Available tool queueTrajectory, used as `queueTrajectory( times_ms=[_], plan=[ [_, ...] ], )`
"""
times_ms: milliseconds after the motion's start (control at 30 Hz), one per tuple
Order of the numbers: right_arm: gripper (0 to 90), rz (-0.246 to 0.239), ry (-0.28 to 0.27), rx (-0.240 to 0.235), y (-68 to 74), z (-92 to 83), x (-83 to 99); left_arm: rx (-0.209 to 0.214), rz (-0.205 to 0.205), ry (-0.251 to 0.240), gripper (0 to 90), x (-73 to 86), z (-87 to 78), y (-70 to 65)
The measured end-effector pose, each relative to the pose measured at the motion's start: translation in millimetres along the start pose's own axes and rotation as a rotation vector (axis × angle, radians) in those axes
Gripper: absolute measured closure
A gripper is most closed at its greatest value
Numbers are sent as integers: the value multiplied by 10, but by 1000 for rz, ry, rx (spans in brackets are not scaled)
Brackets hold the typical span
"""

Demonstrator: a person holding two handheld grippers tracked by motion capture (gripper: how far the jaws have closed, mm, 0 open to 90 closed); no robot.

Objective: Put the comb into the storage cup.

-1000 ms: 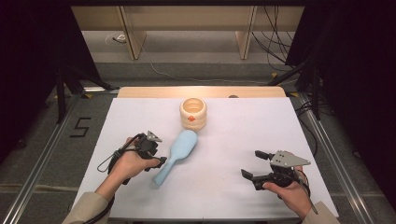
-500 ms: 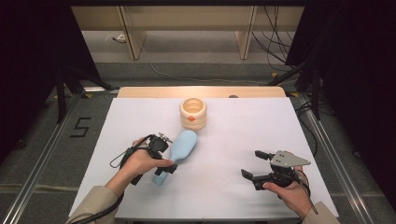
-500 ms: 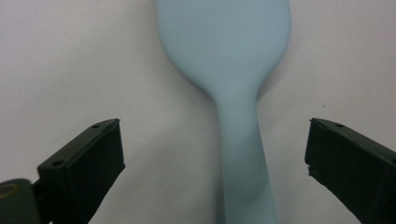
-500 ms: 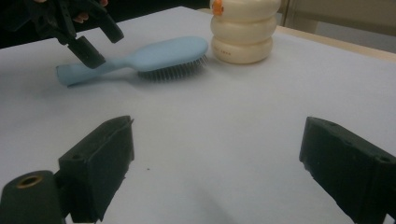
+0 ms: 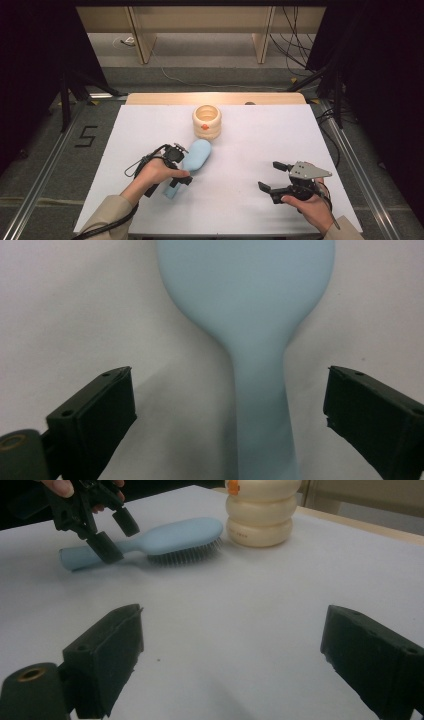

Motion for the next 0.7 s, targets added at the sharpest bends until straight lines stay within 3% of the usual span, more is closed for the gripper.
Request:
queueTrajectory(
  times_ms=[500,700],
  plan=[
    [110,0,1,1,-4,1,4,2,-30,37,177,-73,62,-30],
    [110,1,1,2,-4,1,3,18,-30,47,284,-69,61,-35]
  ],
)
Point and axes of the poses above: each handheld gripper's, and its own axes: z roughly forward along the jaws, x roughly out of its underside, y roughly to its left, the point moved 7 cm from there along z, roughly forward along the jaws, and after that the axes turned 6 degrees about z, right-handed, at the moved point
